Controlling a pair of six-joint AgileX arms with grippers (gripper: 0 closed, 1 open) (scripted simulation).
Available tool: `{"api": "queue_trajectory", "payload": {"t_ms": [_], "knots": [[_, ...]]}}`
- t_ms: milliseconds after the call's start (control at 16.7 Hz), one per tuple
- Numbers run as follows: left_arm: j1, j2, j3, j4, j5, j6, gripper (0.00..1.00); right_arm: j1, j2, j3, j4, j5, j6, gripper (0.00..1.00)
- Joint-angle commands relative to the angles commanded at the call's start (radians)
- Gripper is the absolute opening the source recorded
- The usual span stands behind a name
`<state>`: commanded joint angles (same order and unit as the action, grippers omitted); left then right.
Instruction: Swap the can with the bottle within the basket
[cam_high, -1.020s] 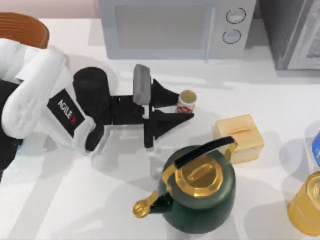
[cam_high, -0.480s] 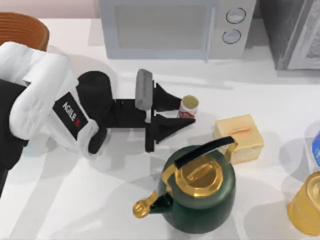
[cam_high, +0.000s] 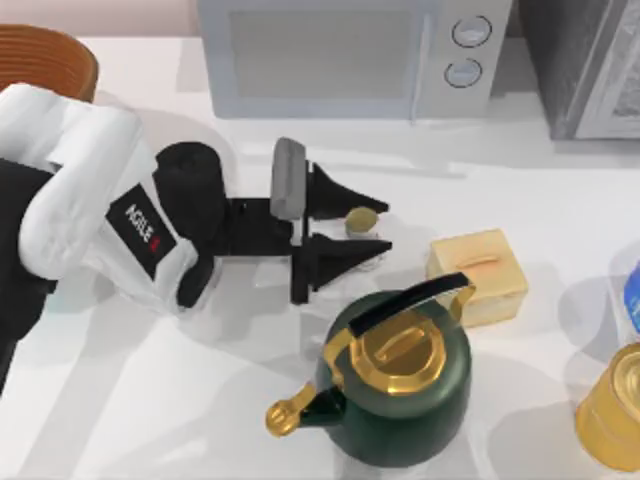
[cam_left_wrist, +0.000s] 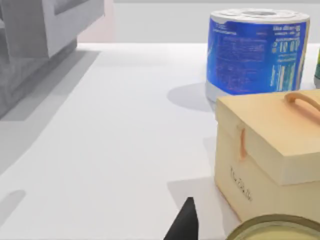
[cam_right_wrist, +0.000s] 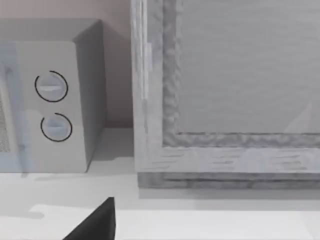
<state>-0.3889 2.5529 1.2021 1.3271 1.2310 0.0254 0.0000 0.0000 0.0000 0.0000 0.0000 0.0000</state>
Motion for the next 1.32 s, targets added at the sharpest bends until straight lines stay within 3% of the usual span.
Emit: {"api": "queue_trajectory", "payload": {"t_ms": [180,240,840,1080,1320], "knots": [[0.000,0.000,0.000,0.000,0.000,0.000,0.98,0.000,0.000,0.000,0.000,0.000,0.000,1.00],[0.000,0.000,0.000,0.000,0.000,0.000,1.00,0.000,0.000,0.000,0.000,0.000,0.000,1.00],[0.008,-0.010,-0.006,-0.008,-0.007,0.000,1.00,0.000,0.000,0.000,0.000,0.000,0.000,1.00],[0.057,-0.154,-0.091,-0.115,-0.104,0.000,1.00,0.000,0.000,0.000,0.000,0.000,0.000,1.00],[0.136,-0.465,-0.253,-0.313,-0.278,-0.002,1.00,0.000,0.000,0.000,0.000,0.000,0.000,1.00]]}}
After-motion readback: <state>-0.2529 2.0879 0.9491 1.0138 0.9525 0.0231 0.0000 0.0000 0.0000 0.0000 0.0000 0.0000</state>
